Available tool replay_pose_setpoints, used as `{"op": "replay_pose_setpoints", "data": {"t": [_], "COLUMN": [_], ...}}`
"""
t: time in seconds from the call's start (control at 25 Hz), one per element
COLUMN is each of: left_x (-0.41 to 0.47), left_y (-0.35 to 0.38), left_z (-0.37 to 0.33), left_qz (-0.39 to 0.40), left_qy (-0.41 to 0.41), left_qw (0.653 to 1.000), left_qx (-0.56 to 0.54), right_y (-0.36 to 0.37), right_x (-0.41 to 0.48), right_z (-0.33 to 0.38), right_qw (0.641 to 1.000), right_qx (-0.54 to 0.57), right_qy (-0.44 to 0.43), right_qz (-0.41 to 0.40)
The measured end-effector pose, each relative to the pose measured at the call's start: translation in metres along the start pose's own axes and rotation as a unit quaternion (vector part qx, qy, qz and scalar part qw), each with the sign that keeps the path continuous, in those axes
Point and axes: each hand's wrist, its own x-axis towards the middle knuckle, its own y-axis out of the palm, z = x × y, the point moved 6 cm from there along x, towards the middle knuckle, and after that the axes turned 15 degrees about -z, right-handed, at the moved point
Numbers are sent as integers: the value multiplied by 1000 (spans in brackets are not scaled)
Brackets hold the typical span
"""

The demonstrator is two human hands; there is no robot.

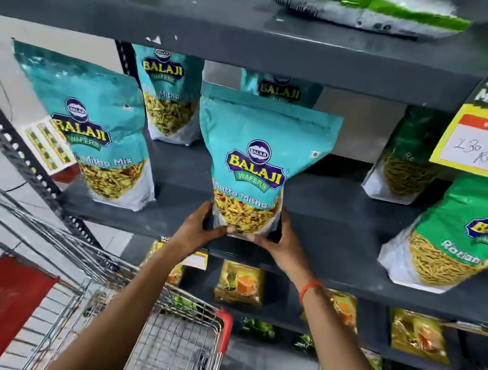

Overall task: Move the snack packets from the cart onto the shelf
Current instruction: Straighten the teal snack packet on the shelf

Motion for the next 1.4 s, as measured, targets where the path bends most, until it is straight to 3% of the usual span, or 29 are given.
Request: {"op": "replay_pose_setpoints", "data": {"t": [0.28, 0.36, 0.44, 0.52, 0.6, 0.68, 0.72, 0.8, 0.88, 0.96, 1.28, 1.4], "left_x": [-13, -22, -36, -56, -68, -59, -49, -30, -16, -6, 3, -3], "left_y": [-6, -10, -24, -48, -75, -110, -129, -164, -182, -192, -208, -200], "left_z": [-14, -27, -46, -72, -80, -62, -44, -6, 21, 31, 42, 40], "left_qz": [20, 14, -59, -176, -262, -346, -384, -406, -357, -310, -303, -308], "left_qy": [3, 24, 64, 146, 216, 201, 161, 56, 5, 15, 27, 8], "left_qw": [1000, 1000, 996, 973, 941, 916, 909, 912, 934, 950, 952, 948], "left_qx": [8, 8, 27, 36, 16, 15, 14, 4, 20, 27, 29, 77], "right_y": [0, -4, -11, -2, 30, 79, 106, 159, 199, 221, 239, 230], "right_x": [-11, -26, -54, -85, -98, -92, -81, -49, -15, 0, 7, -2], "right_z": [7, 18, 47, 88, 130, 169, 178, 168, 127, 101, 93, 98], "right_qw": [999, 997, 976, 931, 888, 884, 900, 952, 984, 985, 987, 988], "right_qx": [-32, -41, -30, -23, -23, -13, -11, -15, -31, -54, -54, -52], "right_qy": [-10, -11, -93, -238, -370, -424, -409, -302, -165, -123, -126, -125], "right_qz": [-1, -62, -193, -275, -273, -197, -148, -45, 53, 112, 88, 76]}}
